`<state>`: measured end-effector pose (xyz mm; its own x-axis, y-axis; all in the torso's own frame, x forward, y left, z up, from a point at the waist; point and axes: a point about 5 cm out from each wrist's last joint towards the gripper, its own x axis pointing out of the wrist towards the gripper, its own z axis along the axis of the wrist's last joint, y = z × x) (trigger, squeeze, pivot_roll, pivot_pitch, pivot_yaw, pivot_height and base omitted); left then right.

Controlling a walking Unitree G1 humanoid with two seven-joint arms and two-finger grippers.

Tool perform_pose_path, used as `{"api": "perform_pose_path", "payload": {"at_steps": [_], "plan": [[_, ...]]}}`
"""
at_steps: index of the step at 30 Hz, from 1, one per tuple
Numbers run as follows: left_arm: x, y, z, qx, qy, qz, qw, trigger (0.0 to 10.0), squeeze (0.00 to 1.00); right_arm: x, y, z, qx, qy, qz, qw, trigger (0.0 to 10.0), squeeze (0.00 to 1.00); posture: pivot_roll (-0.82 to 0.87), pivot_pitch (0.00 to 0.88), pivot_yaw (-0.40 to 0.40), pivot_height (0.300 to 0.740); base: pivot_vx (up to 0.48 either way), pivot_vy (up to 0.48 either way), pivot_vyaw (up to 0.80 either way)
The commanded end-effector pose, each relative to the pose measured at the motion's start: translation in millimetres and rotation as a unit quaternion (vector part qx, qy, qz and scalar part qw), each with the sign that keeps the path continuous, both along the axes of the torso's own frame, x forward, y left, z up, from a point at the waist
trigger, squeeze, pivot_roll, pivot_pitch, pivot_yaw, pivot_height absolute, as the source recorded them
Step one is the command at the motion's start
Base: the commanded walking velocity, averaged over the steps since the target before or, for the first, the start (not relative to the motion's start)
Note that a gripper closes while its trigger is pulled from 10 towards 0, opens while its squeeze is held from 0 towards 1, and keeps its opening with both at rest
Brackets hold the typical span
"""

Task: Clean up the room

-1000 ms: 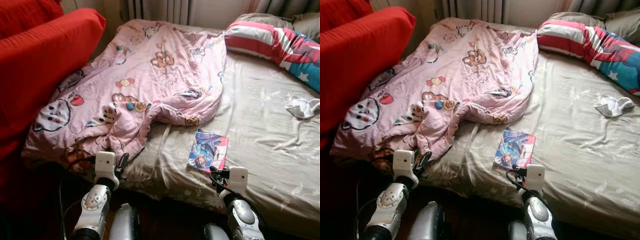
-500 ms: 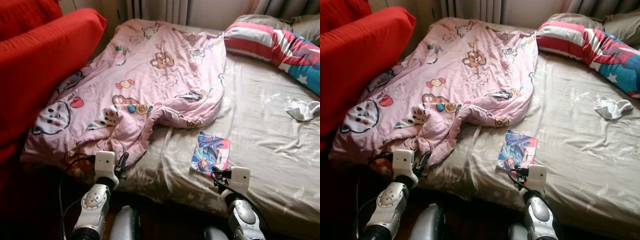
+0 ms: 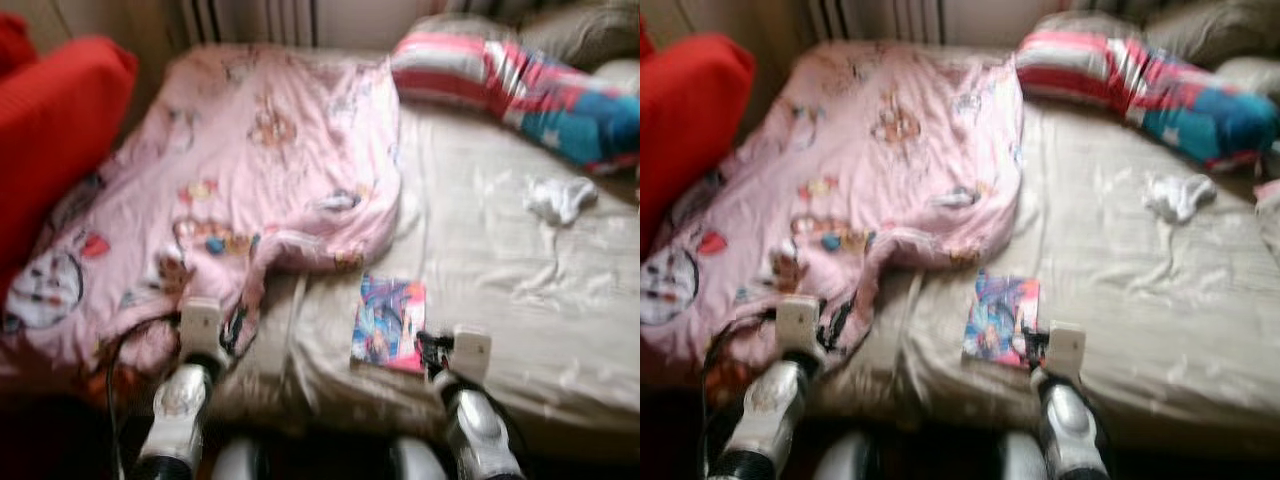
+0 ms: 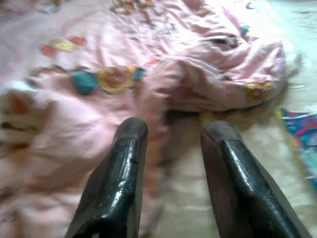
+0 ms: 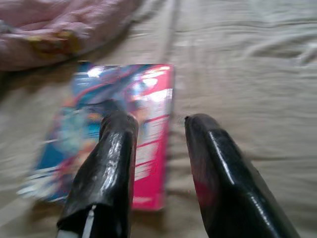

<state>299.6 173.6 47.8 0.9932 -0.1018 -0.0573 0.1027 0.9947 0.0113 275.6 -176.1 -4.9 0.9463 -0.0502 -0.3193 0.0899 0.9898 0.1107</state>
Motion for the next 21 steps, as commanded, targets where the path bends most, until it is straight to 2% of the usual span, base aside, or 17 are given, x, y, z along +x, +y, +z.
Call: {"api": "perform_pose_path", "payload": {"at_steps": [1, 4, 5, 8, 10, 15, 16, 18, 19, 21], "plan": [[-3.6, 2.5, -3, -0.001, 0.006, 0.002, 1.000, 10.0, 0.00, -0.6, -0.2, -1, 0.003, 0.001, -0.007, 1.000, 10.0, 0.00, -0.07, 0.152, 0.002, 0.634, 0.322, 0.000, 0.00], [-3.6, 2.4, -3, -0.001, 0.006, 0.001, 1.000, 10.0, 0.00, 0.1, -0.4, 0, -0.001, 0.004, -0.007, 1.000, 10.0, 0.00, -0.07, 0.155, 0.003, 0.634, 0.309, 0.000, 0.00], [-3.6, 2.9, -3, 0.004, 0.007, 0.002, 1.000, 10.0, 0.00, 0.6, -1.8, -2, -0.014, 0.015, -0.008, 1.000, 10.0, 0.00, -0.07, 0.156, 0.004, 0.634, 0.000, 0.000, 0.00], [-3.7, 3.1, -3, 0.007, 0.007, 0.002, 1.000, 10.0, 0.00, 2.3, -2.8, 0, -0.011, 0.014, -0.010, 1.000, 10.0, 0.00, -0.07, 0.162, 0.008, 0.634, 0.000, 0.000, 0.00], [-4.0, 2.9, -2, 0.008, 0.005, 0.000, 1.000, 10.0, 0.00, 5.6, -0.6, 2, 0.004, 0.011, -0.003, 1.000, 10.0, 0.00, -0.07, 0.164, 0.009, 0.634, 0.000, 0.000, 0.00], [-5.7, 2.7, 0, 0.008, -0.003, -0.004, 1.000, 10.0, 0.00, 5.8, 8.0, -2, 0.000, 0.031, 0.027, 0.999, 10.0, 0.00, -0.05, 0.181, 0.014, 0.634, 0.000, 0.000, 0.00], [-6.0, 2.8, 1, 0.008, -0.004, -0.005, 1.000, 10.0, 0.00, 5.9, 9.8, -2, 0.001, 0.031, 0.032, 0.999, 10.0, 0.16, -0.05, 0.184, 0.015, 0.634, 0.000, 0.000, 0.00], [-5.9, 2.5, 2, 0.008, -0.007, -0.007, 1.000, 10.0, 0.00, 6.4, 12.1, -2, 0.010, 0.033, 0.036, 0.999, 10.0, 0.16, -0.05, 0.191, 0.017, 0.634, 0.000, 0.000, 0.00], [-5.6, 1.6, 5, 0.008, -0.011, -0.009, 1.000, 10.0, 0.00, 7.4, 14.9, -2, 0.031, 0.035, 0.037, 0.998, 10.0, 1.00, -0.04, 0.202, 0.019, 0.634, 0.000, 0.000, 0.00], [-5.5, 1.1, 8, 0.008, -0.016, -0.012, 1.000, 10.0, 0.00, 8.2, 17.0, -3, 0.042, 0.041, 0.038, 0.998, 10.0, 1.00, -0.03, 0.215, 0.023, 0.634, 0.000, 0.000, 0.00]]}}
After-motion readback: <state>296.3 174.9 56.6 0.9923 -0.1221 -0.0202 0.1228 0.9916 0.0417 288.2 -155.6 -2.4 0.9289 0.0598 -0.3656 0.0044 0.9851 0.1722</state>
